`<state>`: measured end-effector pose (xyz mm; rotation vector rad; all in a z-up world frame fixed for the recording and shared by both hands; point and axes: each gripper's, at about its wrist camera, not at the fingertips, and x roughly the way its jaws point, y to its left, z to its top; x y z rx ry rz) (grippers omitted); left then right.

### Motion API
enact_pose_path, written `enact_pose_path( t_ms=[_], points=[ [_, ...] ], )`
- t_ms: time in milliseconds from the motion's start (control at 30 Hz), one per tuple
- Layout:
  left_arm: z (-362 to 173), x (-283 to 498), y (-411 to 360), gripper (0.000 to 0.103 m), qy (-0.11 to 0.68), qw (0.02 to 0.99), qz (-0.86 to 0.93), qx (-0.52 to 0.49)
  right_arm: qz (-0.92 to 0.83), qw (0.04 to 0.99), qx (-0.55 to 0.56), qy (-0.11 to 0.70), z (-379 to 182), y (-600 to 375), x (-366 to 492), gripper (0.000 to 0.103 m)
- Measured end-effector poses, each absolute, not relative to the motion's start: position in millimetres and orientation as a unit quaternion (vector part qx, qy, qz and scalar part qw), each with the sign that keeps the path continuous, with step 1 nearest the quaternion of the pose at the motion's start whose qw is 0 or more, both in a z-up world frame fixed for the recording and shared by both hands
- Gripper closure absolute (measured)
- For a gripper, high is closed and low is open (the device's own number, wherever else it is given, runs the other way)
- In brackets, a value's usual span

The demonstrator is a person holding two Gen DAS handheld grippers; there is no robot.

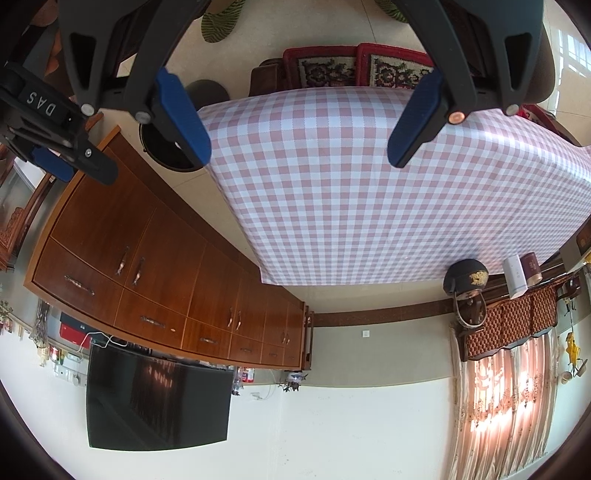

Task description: Collect trash

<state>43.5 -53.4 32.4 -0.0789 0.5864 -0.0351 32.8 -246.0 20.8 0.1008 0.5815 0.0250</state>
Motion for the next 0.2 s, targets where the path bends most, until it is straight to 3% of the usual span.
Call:
enact_pose_path(
  t_ms=[200],
  points=[
    [36.3,43.0,-62.2,0.006,0.28,0.96,-0.019,-0.024,0.008,0.956,0.055,0.288,18.9,-250.3,35.4,0.013]
  ],
)
